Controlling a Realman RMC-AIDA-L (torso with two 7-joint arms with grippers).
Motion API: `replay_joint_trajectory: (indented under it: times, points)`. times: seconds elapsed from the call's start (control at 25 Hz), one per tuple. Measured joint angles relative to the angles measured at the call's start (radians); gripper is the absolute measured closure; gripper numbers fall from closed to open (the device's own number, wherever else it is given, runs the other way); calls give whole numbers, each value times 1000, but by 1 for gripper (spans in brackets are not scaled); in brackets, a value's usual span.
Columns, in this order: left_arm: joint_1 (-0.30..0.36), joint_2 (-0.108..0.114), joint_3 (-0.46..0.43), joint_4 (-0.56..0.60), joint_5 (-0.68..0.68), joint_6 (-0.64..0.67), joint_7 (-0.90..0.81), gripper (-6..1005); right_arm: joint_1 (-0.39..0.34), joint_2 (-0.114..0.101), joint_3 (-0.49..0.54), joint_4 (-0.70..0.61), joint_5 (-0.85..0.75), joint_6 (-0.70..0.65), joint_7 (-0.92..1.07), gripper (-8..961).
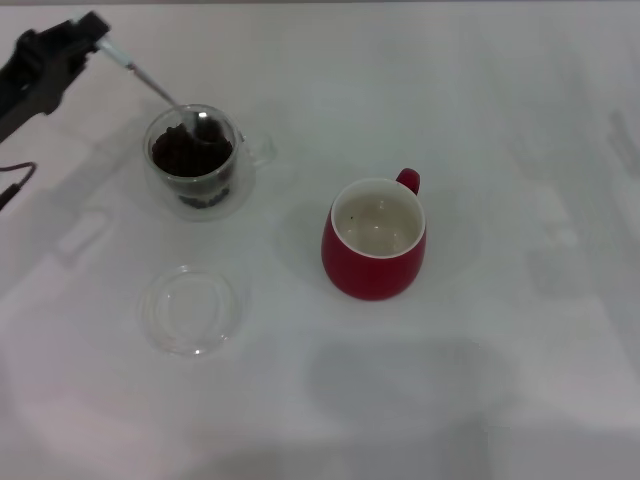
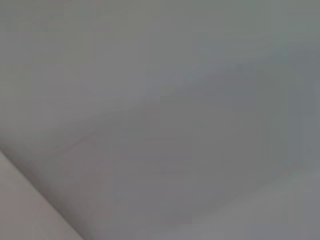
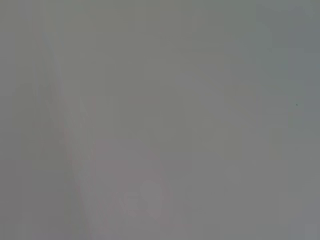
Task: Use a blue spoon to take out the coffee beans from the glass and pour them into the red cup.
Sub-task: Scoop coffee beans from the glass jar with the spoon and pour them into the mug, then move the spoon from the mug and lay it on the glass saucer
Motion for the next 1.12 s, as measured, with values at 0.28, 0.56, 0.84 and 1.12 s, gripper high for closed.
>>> replay_joint_trajectory:
  times: [0.28, 0.56, 0.84, 1.12]
  points:
    - [-100, -25, 3, 63, 127, -2, 13, 867, 1, 0, 0, -8, 2, 4, 0, 81]
    - [-239, -36, 3, 65, 294, -93, 63, 867, 1, 0, 5, -5, 2, 5, 0, 81]
    - [-326, -60, 3, 73, 428, -140, 182, 868, -18, 0, 6, -1, 3, 5, 0, 82]
    - [-375, -74, 3, 88, 514, -137, 276, 868, -37, 0, 6, 0, 10, 8, 0, 81]
